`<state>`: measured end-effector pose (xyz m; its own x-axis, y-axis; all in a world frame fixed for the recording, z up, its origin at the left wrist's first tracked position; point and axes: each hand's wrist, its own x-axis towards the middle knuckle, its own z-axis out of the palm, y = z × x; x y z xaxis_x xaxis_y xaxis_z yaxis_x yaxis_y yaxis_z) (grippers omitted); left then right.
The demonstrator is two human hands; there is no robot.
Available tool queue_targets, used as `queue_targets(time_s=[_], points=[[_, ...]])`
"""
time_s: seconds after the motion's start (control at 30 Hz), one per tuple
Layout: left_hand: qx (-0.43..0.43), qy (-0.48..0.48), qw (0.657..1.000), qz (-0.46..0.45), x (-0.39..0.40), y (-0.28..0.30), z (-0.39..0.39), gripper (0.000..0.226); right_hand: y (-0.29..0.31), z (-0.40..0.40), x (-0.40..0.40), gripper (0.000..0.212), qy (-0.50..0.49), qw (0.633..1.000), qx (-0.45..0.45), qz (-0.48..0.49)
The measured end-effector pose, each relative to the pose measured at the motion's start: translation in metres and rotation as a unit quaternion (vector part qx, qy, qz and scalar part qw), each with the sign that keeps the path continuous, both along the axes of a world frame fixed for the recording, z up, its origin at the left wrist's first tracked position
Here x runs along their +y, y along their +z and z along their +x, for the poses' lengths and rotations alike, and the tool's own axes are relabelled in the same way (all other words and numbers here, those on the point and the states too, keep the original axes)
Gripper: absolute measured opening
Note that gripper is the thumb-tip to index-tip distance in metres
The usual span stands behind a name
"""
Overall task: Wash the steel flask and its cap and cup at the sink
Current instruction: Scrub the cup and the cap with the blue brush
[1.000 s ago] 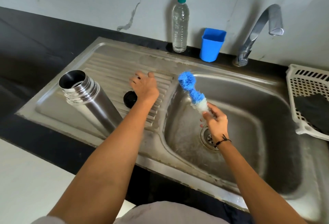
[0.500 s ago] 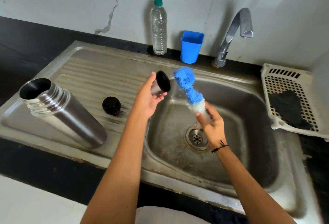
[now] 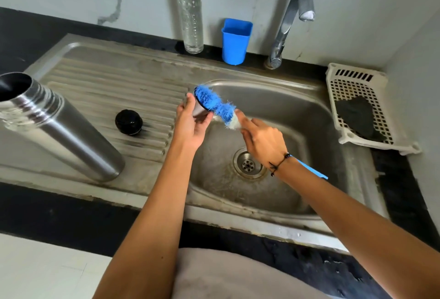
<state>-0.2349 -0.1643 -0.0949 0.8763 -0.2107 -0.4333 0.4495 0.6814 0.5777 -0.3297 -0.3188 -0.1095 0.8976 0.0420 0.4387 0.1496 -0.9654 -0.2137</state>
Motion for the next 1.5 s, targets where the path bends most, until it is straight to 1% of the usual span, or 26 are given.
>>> queue_targets(time_s=[0.13, 0.23, 0.27, 0.33, 0.4, 0.47, 0.53, 0.6, 0.67, 0.7, 0.73, 0.8, 0.83, 0.87, 0.93, 1.0, 1.03, 1.07, 1.13, 1.17, 1.2, 1.27, 1.33, 1.4, 1.43, 1.5], points=[[-0.031, -0.028, 0.993, 0.112, 0.000, -0.005, -0.005, 0.017, 0.001, -0.003, 0.005, 0.064, 0.022, 0.991, 0.067, -0.117], [-0.021, -0.033, 0.992, 0.120, -0.001, -0.016, -0.009, 0.006, 0.017, -0.002, 0.007, 0.056, 0.039, 0.977, 0.182, -0.102], [-0.021, -0.033, 0.992, 0.118, -0.001, -0.021, -0.010, 0.008, 0.023, -0.001, 0.006, 0.051, 0.049, 0.975, 0.205, -0.068], [-0.030, -0.025, 0.994, 0.105, -0.002, -0.029, -0.012, 0.011, 0.040, 0.004, 0.006, 0.038, 0.039, 0.957, 0.277, 0.075], [-0.056, -0.012, 0.996, 0.074, -0.004, -0.031, -0.015, 0.026, 0.054, 0.008, 0.004, 0.028, 0.009, 0.889, 0.367, 0.273], [-0.109, -0.011, 0.994, 0.014, 0.000, -0.028, -0.016, 0.038, 0.063, 0.007, 0.000, 0.025, -0.002, 0.809, 0.405, 0.427], [-0.163, -0.041, 0.985, -0.046, 0.008, -0.022, -0.013, 0.049, 0.062, 0.004, -0.004, 0.021, -0.003, 0.765, 0.398, 0.506], [-0.162, -0.080, 0.982, -0.051, 0.016, -0.012, -0.010, 0.055, 0.057, 0.001, -0.005, 0.022, -0.013, 0.753, 0.376, 0.540], [-0.097, -0.079, 0.992, 0.017, 0.019, -0.001, -0.005, 0.049, 0.055, -0.001, -0.004, 0.025, -0.031, 0.774, 0.344, 0.530], [-0.056, -0.066, 0.994, 0.069, 0.019, 0.003, -0.001, 0.046, 0.054, -0.002, -0.004, 0.026, -0.037, 0.804, 0.321, 0.499], [-0.010, -0.054, 0.991, 0.125, 0.020, 0.007, 0.002, 0.050, 0.052, -0.003, -0.005, 0.028, -0.038, 0.851, 0.287, 0.438], [0.047, -0.069, 0.974, 0.209, 0.018, 0.015, 0.005, 0.065, 0.044, -0.006, -0.009, 0.035, -0.019, 0.953, 0.186, 0.237], [0.053, -0.091, 0.969, 0.225, 0.015, 0.017, 0.005, 0.067, 0.038, -0.008, -0.012, 0.039, 0.002, 0.980, 0.140, 0.140], [0.050, -0.108, 0.967, 0.225, 0.012, 0.021, 0.004, 0.064, 0.034, -0.011, -0.013, 0.043, 0.017, 0.991, 0.115, 0.062], [0.044, -0.100, 0.972, 0.207, 0.003, 0.021, 0.002, 0.046, 0.028, -0.014, -0.013, 0.049, 0.024, 0.995, 0.097, -0.023], [0.043, -0.073, 0.984, 0.158, -0.005, 0.022, -0.004, 0.024, 0.031, -0.016, -0.006, 0.044, 0.040, 0.991, 0.122, 0.032], [0.037, -0.067, 0.989, 0.129, -0.008, 0.021, -0.006, 0.016, 0.037, -0.015, -0.001, 0.035, 0.028, 0.976, 0.165, 0.136], [0.025, -0.063, 0.993, 0.100, -0.009, 0.021, -0.008, 0.014, 0.041, -0.014, 0.000, 0.028, 0.007, 0.932, 0.227, 0.282], [-0.017, -0.060, 0.998, 0.013, -0.008, 0.017, -0.011, 0.016, 0.050, -0.017, -0.006, 0.028, -0.022, 0.767, 0.340, 0.543], [-0.038, -0.064, 0.997, -0.033, -0.006, 0.015, -0.013, 0.013, 0.052, -0.019, -0.012, 0.028, -0.017, 0.717, 0.361, 0.595], [-0.056, -0.076, 0.993, -0.065, -0.004, 0.015, -0.015, 0.009, 0.053, -0.021, -0.016, 0.026, -0.006, 0.699, 0.368, 0.613], [-0.076, -0.118, 0.990, -0.029, 0.001, 0.013, -0.015, 0.020, 0.054, -0.023, -0.022, 0.023, -0.002, 0.718, 0.354, 0.599], [-0.060, -0.149, 0.985, 0.068, 0.006, 0.014, -0.008, 0.030, 0.056, -0.020, -0.025, 0.025, -0.030, 0.801, 0.322, 0.504], [-0.009, -0.158, 0.972, 0.173, 0.008, 0.016, 0.000, 0.047, 0.052, -0.018, -0.025, 0.032, -0.034, 0.915, 0.250, 0.315], [0.006, -0.165, 0.960, 0.225, 0.007, 0.019, 0.002, 0.054, 0.047, -0.017, -0.025, 0.036, -0.016, 0.955, 0.200, 0.216], [0.000, -0.177, 0.939, 0.296, 0.001, 0.021, 0.000, 0.055, 0.038, -0.020, -0.021, 0.041, 0.018, 0.988, 0.141, 0.061]])
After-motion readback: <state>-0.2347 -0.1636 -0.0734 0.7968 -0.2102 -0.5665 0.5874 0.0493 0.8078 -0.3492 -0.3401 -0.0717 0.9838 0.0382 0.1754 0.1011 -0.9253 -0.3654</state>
